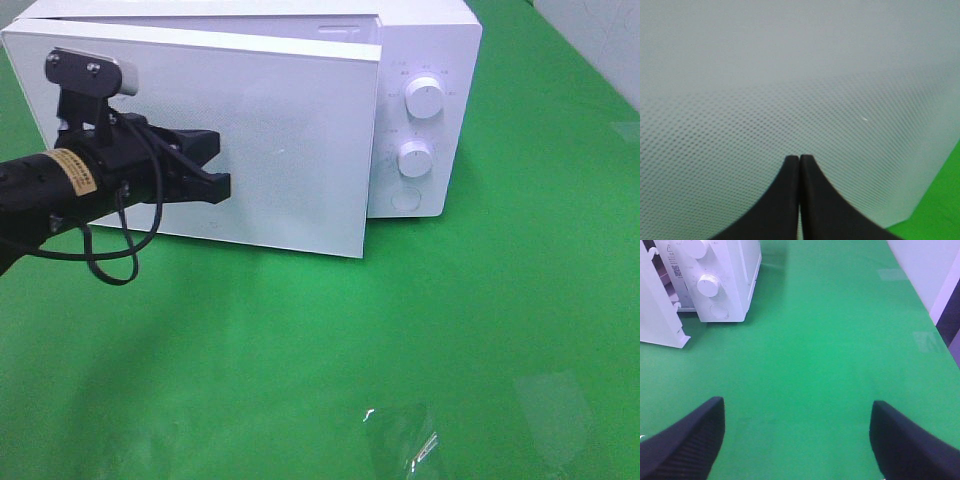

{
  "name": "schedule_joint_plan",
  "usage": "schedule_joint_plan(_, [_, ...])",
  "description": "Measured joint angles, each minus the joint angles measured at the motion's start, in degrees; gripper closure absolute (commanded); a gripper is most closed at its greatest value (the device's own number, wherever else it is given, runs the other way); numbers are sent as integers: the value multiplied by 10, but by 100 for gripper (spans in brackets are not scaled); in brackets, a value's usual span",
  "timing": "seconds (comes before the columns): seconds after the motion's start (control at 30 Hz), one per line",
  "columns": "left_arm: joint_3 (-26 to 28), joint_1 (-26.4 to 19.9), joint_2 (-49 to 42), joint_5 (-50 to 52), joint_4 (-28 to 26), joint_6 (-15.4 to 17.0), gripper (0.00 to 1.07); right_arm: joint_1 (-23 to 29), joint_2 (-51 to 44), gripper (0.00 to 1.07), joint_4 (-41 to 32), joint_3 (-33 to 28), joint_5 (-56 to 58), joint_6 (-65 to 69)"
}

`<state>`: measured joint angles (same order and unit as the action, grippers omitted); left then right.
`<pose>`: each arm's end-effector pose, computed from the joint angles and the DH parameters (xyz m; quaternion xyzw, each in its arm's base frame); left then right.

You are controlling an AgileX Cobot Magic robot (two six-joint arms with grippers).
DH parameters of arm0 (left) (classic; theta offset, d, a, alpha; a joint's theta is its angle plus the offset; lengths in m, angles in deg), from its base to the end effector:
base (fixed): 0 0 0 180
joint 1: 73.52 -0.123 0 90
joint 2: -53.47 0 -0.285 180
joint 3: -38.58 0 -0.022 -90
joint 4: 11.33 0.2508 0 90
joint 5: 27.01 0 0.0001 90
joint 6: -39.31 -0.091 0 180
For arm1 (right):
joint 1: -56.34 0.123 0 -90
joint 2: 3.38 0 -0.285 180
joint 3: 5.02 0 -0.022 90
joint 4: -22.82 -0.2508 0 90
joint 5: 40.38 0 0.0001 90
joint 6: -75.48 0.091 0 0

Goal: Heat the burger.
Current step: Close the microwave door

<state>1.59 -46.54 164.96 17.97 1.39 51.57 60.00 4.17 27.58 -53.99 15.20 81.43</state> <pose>0.2978 -0.1675 0.1637 0.2091 0.7600 -0.2188 0.5752 -0.0009 -0.0063 0.2830 0.0162 0.8287 0.0054 0.5595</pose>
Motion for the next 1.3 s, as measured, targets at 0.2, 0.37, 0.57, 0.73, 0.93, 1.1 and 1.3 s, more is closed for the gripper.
schedule_joint_plan(0.2, [68,32,36,-29,-41,-27,107,0,0,32,0,0,0,0])
schedule_joint_plan(0.37, [104,42,53,-40,-63,-30,107,0,0,32,0,0,0,0])
schedule_joint_plan(0.57, [157,68,80,-64,-70,-59,107,0,0,32,0,0,0,0])
schedule_joint_plan(0.73, [191,73,95,-91,-64,-59,107,0,0,32,0,0,0,0])
schedule_joint_plan(0.93, [219,80,109,-102,-62,-59,107,0,0,32,0,0,0,0])
schedule_joint_plan(1.1, [234,80,120,-103,-85,-70,107,0,0,32,0,0,0,0])
schedule_joint_plan(1.3, [237,84,120,-121,-98,-111,107,0,0,32,0,0,0,0])
